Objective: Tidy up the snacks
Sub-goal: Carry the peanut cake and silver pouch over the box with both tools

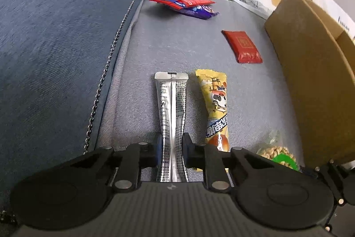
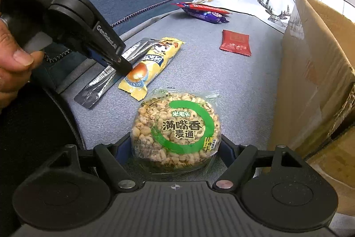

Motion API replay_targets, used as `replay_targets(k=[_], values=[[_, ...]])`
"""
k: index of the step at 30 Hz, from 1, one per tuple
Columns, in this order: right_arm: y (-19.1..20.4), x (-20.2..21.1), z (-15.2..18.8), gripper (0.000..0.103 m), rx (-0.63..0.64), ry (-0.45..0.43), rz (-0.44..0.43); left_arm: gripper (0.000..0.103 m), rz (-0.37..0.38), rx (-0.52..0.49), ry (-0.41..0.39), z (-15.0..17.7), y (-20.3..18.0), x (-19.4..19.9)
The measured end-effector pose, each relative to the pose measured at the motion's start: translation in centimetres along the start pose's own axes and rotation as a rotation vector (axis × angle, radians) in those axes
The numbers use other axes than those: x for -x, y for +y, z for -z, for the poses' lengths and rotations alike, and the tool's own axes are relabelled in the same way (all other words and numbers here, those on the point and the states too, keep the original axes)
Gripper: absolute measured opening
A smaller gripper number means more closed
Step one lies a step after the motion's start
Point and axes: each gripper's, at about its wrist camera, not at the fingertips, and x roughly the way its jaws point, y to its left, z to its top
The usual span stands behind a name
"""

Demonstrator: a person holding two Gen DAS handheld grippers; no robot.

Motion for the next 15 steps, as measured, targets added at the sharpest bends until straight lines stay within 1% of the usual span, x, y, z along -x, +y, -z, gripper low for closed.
replay_targets(k=[2, 8, 10, 15], values=[[0.0, 0.1, -0.1, 0.079, -0.005, 0.001, -0.004, 0.018, 0.012, -0.005, -0.02, 0.2, -0.1, 0.5], [1.0, 1.0, -0.3, 0.079, -0.003, -0.022, 0.001, 0.018, 0.052, -0.04, -0.116, 0.8, -0.4, 2.3], [1.3, 1.5, -0.5, 0.079, -0.01, -0.035, 0.01, 0.018, 0.079, -0.037, -0.155, 1.0, -0.2, 2.9], [1.6, 3.3, -1.3, 0.079, -0.024, -0.069, 0.034, 0.018, 0.118, -0.045, -0.231, 1.7, -0.3, 4.2]])
